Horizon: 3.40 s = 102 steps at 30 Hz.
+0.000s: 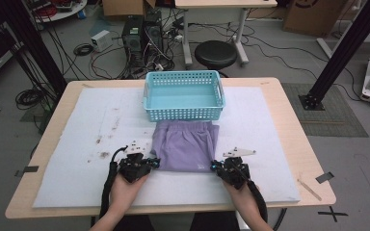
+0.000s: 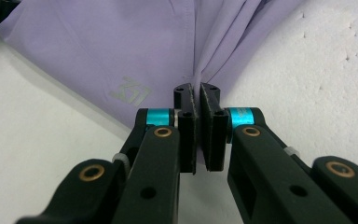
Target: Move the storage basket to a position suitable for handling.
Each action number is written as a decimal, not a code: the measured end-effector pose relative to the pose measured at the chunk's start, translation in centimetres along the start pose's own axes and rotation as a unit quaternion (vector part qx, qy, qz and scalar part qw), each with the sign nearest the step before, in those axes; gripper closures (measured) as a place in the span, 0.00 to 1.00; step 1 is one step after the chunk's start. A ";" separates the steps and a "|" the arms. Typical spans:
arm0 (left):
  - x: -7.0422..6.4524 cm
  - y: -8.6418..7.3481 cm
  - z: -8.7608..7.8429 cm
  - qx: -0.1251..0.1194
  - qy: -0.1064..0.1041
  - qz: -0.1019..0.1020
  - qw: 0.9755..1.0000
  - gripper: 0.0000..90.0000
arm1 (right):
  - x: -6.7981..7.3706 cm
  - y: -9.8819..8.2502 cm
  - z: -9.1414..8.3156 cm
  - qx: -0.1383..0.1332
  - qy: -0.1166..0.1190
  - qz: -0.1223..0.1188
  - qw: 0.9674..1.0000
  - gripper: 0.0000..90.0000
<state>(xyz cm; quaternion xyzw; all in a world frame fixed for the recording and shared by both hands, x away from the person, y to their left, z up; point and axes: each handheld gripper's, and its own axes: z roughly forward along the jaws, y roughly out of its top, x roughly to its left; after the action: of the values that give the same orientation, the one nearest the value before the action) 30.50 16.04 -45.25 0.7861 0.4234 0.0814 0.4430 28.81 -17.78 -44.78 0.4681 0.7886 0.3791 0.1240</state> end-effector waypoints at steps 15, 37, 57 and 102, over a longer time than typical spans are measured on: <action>-3.0 -2.7 -3.0 0.012 -0.020 0.028 0.999 0.98 | 1.4 -2.4 -3.0 0.001 0.034 -0.008 0.999 0.96; -1.4 -0.7 -6.4 -0.087 0.023 0.101 0.991 0.42 | 0.1 -0.9 -5.5 -0.074 0.007 -0.055 0.996 0.50; 8.7 7.1 0.9 -0.139 0.113 0.042 0.983 0.37 | -8.0 11.6 1.8 -0.137 -0.069 0.022 0.988 0.39; 9.7 7.8 3.7 -0.097 0.101 0.083 0.987 0.43 | -8.0 10.7 6.0 -0.054 -0.061 -0.103 0.991 0.55</action>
<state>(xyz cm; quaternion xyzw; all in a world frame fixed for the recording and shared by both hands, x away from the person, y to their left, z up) 43.07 18.91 -43.85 0.7595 0.3892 0.2376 0.4639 43.26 -18.59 -42.51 0.3996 0.8016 0.3772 0.2353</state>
